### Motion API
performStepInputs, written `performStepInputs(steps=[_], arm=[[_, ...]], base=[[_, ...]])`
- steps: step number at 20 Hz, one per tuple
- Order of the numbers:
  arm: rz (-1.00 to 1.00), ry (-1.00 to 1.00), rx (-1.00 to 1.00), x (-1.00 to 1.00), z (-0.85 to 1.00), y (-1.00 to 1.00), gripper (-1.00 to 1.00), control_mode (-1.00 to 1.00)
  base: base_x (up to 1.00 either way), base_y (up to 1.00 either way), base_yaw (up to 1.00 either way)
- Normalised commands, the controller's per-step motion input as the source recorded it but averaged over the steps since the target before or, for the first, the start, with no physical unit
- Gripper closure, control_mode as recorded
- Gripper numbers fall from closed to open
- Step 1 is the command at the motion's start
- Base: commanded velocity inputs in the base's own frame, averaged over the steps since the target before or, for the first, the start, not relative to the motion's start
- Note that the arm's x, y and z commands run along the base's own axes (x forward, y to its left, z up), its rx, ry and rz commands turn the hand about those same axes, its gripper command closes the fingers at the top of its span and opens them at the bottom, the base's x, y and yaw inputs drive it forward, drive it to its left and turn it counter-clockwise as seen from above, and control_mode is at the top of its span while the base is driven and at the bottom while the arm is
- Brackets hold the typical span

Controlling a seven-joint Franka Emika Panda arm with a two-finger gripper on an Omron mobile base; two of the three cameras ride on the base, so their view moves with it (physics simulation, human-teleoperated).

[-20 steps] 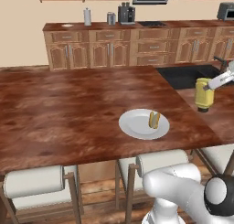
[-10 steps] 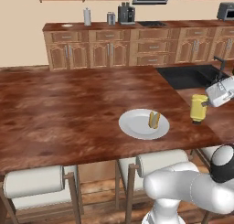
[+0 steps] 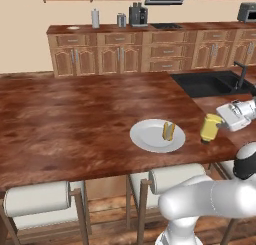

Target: Move the hot dog bun to the plate on the dining table and place the condiment next to that plate. Then navigate to the fridge and take the sausage and place it on the plate as well.

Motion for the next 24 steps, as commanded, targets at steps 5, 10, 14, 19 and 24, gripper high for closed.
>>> performStepInputs(steps=[5, 10, 14, 19, 24], arm=[[0.0, -0.03, 0.01, 0.17, -0.38, -0.22, 1.0, -1.0], [0.0, 0.0, 0.0, 0.26, -0.27, -0.2, 1.0, -1.0], [0.0, 0.0, 0.0, 0.36, -0.17, -0.01, 1.0, -1.0], [0.0, 0.0, 0.0, 0.44, -0.37, 0.0, 1.0, -1.0], [0.0, 0.0, -0.01, 0.39, -0.43, 0.0, 1.0, -1.0]], base=[[0.0, 0.0, 0.0], [0.0, 0.0, 0.0], [0.0, 0.0, 0.0], [0.0, 0.0, 0.0], [0.0, 0.0, 0.0]])
